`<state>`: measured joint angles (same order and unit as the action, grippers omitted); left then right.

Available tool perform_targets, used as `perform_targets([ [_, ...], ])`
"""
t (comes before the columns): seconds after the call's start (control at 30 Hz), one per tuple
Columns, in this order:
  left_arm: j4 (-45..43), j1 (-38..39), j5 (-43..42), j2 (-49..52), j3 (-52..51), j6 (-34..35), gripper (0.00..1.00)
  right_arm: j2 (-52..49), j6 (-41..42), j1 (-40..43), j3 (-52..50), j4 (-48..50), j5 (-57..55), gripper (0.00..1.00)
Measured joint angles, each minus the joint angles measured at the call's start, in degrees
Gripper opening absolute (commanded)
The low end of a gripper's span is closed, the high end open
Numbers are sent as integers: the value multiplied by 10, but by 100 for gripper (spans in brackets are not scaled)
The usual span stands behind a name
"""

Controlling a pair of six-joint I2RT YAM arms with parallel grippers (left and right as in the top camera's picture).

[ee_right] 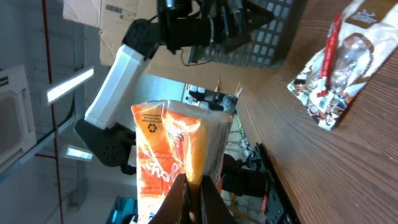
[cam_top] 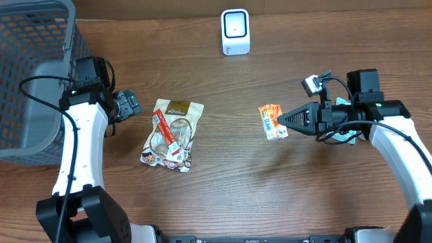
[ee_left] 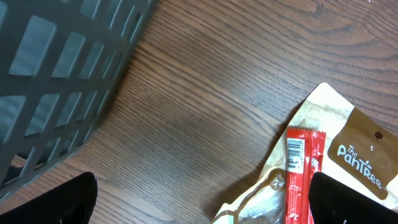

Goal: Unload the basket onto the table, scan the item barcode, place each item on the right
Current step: 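Lift the orange pack and carry it up to the white scanner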

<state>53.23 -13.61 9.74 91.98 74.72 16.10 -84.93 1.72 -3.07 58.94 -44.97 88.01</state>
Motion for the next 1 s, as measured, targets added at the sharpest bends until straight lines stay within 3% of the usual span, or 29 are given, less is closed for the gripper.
perform_targets([
  [0.33,0,0,0,0,0,0,100,63,0,0,0,-10,0,4],
  [1.0,0,0,0,0,0,0,100,64,2,0,0,42,-22,4],
])
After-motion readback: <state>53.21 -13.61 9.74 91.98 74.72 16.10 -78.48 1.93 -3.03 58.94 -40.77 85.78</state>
